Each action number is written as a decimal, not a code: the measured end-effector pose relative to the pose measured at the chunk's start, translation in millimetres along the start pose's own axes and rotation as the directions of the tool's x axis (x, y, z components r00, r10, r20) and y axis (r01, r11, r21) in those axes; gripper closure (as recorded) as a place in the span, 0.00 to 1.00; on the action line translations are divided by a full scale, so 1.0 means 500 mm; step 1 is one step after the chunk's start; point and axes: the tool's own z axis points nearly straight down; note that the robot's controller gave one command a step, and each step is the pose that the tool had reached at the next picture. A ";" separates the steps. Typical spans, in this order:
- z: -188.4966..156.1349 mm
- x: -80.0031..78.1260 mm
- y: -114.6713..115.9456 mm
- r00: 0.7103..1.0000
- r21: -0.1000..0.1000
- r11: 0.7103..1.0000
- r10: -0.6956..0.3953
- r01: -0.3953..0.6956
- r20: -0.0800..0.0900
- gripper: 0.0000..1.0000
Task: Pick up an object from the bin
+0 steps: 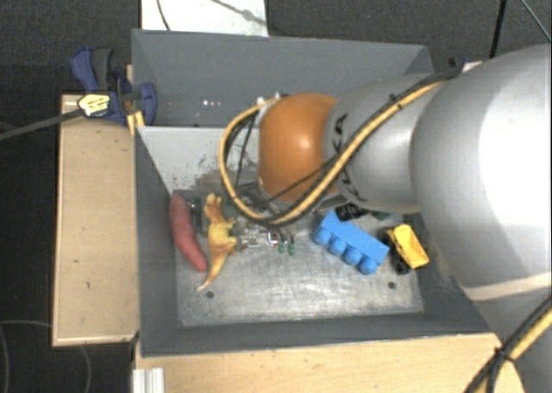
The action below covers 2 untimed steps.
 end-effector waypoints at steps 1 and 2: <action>-0.038 0.020 0.002 1.000 0.003 1.000 -0.011 0.011 -0.021 1.00; -0.089 0.020 -0.008 1.000 0.003 1.000 -0.004 0.004 -0.016 1.00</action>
Offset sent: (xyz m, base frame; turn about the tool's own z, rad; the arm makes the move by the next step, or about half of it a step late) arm 0.0293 0.0367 -0.0162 -0.3080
